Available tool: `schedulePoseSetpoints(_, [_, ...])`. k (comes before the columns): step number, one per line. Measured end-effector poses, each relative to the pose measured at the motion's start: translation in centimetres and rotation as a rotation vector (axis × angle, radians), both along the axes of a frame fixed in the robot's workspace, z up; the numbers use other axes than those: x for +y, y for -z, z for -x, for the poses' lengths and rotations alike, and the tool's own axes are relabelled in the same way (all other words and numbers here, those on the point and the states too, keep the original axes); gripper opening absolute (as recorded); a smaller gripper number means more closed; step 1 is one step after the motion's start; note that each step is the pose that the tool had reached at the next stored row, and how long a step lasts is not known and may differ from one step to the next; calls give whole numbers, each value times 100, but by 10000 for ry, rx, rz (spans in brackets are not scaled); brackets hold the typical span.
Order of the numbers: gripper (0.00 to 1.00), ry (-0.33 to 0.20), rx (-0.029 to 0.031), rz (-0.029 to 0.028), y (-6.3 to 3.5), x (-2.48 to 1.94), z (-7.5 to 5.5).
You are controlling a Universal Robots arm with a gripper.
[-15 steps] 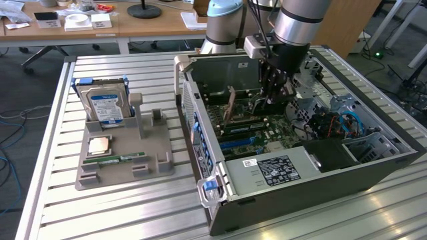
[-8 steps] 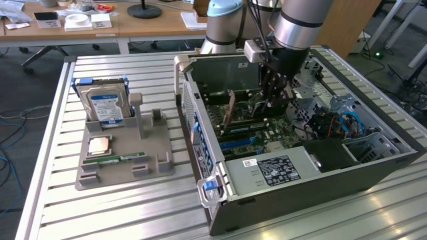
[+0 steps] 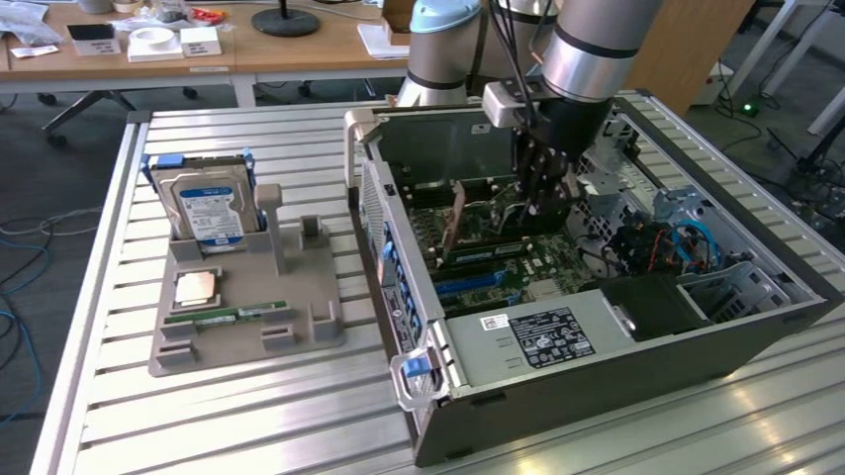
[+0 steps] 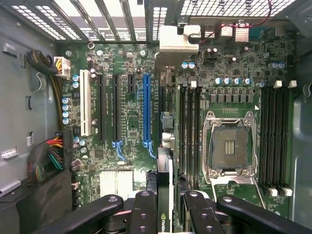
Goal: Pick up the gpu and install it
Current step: 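Insert the gpu into the slot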
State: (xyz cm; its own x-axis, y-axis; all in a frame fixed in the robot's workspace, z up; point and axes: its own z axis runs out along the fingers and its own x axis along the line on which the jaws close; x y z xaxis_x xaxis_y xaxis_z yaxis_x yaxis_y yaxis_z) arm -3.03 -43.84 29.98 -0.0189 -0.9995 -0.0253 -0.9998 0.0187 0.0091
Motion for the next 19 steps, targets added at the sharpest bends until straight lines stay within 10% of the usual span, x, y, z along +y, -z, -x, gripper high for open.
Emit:
schedulePoseSetpoints(15, [26,-65,-78,-18,55,-12,29])
schedulePoseSetpoints(19, [26,-68,-176,-36,79,-12,54])
